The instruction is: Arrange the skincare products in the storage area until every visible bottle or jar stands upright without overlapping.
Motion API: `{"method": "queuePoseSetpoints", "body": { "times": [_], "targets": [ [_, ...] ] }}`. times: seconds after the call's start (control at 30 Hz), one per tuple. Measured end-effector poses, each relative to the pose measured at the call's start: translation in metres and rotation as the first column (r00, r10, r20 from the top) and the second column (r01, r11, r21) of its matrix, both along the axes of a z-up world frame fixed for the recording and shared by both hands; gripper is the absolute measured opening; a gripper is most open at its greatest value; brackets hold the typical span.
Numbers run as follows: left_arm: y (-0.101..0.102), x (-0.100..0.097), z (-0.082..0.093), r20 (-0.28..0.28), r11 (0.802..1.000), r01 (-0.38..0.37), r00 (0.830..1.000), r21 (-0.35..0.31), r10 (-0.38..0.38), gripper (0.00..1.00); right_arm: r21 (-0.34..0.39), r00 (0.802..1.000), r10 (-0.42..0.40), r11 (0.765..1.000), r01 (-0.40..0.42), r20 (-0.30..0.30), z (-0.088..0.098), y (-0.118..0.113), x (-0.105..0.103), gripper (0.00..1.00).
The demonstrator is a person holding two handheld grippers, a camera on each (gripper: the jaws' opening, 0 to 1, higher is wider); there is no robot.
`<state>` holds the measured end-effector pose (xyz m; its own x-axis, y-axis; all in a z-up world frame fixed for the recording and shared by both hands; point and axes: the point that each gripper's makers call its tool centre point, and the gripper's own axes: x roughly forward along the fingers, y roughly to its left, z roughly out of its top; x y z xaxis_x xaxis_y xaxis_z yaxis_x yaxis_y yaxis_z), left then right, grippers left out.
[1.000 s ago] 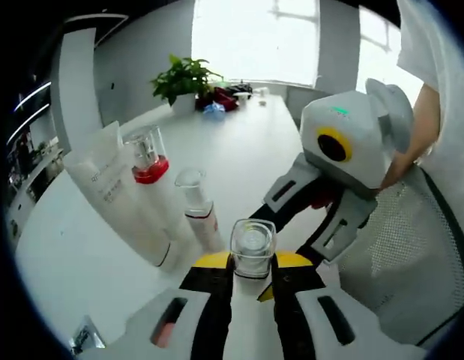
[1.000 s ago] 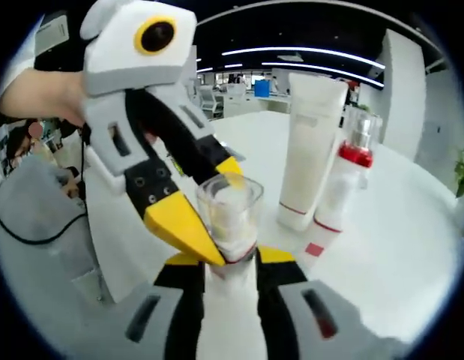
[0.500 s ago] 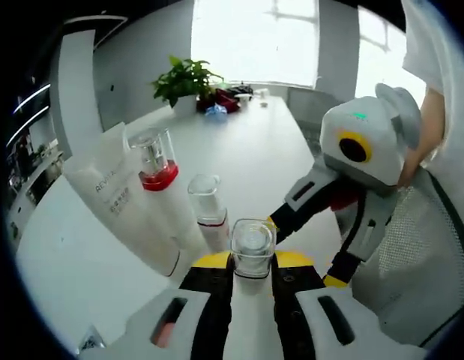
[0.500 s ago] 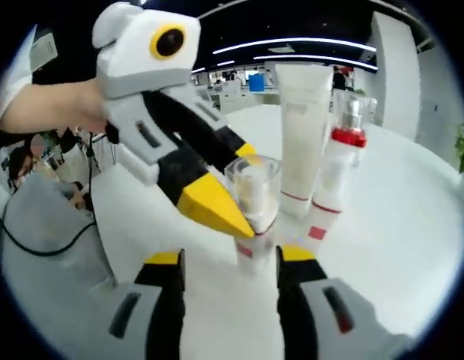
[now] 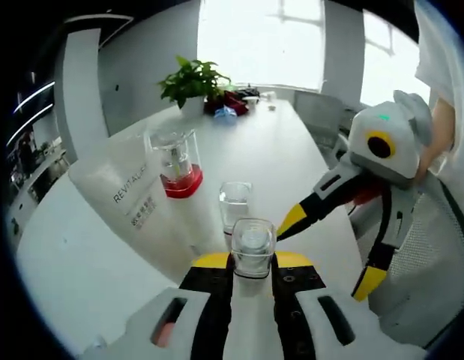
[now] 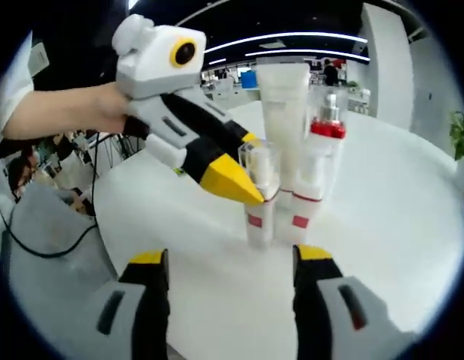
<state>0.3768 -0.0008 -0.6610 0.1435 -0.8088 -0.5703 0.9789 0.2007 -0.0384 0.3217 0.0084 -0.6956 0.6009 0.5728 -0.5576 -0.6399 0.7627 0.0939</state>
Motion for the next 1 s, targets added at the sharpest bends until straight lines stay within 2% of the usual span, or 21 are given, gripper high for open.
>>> {"method": "queuePoseSetpoints", "body": {
  "times": [0.37,1.0],
  "targets": [
    [0.000,0.014,-0.004,0.011,1.000,-0.010,1.000,0.010,0.010,0.16,0.005,1.000,-0.009,1.000,0.009,-0.012,-0.001,-0.004,0.003,0.75],
    [-0.009,0.013,-0.004,0.013,1.000,0.016,1.000,0.016,-0.017,0.16,-0.007,1.000,-0.001,1.000,0.001,-0.026,-0.004,-0.004,0.000,0.79]
  ]
}}
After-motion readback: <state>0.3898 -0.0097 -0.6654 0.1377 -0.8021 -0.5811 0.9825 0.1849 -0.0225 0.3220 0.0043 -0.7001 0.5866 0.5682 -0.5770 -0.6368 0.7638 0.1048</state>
